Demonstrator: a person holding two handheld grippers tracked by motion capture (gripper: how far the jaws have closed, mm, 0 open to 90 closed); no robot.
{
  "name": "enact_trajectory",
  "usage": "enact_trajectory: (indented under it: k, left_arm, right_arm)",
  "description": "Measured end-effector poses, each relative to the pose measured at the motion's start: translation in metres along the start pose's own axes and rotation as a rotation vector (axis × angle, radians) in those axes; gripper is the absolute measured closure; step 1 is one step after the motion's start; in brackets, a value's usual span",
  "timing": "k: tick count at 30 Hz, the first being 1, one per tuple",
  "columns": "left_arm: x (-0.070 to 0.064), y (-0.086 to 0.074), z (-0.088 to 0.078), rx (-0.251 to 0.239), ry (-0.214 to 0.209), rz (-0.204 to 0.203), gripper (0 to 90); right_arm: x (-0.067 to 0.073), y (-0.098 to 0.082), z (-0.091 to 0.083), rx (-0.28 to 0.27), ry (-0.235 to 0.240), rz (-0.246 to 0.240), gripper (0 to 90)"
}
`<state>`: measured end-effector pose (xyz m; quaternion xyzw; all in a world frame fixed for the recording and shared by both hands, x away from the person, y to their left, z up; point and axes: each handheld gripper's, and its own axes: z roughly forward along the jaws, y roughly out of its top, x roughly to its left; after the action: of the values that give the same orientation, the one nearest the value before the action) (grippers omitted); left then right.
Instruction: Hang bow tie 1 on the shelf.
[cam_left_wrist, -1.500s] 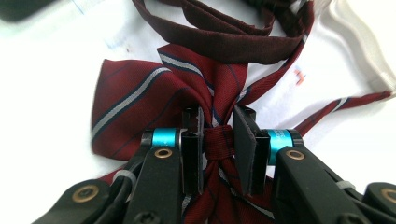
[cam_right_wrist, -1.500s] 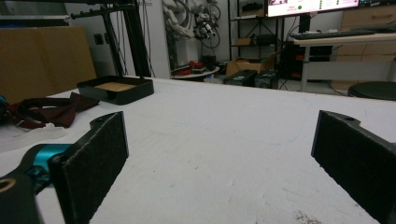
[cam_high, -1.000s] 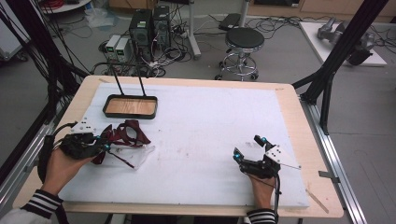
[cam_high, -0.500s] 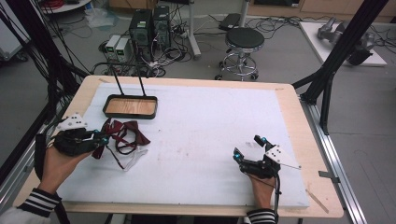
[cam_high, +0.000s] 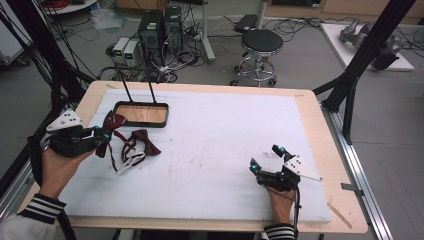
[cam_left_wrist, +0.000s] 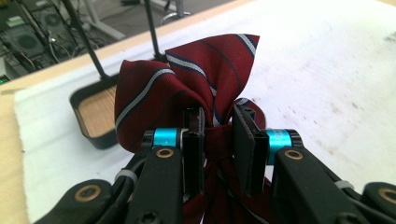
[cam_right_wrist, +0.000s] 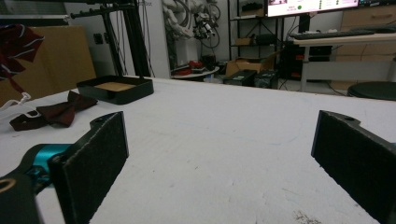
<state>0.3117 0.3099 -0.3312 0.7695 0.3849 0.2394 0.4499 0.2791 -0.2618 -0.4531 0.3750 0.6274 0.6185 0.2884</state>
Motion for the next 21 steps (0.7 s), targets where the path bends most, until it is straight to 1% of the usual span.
enact_trajectory:
  k: [2,3,10,19,21]
  left_arm:
    - [0.002,0.002,0.000,-0.014,0.009,-0.004,74.5]
    - [0.003,0.003,0.000,-0.016,0.013,-0.001,74.5]
    - [0.014,0.012,-0.002,-0.050,0.049,-0.010,74.5]
    - [0.032,0.029,-0.002,-0.086,0.104,-0.001,74.4]
    - [0.035,0.032,-0.001,-0.091,0.110,-0.002,74.5]
  right_arm:
    - [-0.001,0.000,0.000,-0.003,0.001,-0.006,3.0]
    - [-0.001,0.000,0.000,-0.003,0.001,-0.006,3.0]
    - [0.000,0.000,0.000,-0.002,0.001,-0.002,3.0]
    - [0.000,0.000,0.000,-0.002,0.001,-0.003,3.0]
    - [0.000,0.000,0.000,-0.002,0.002,-0.003,3.0]
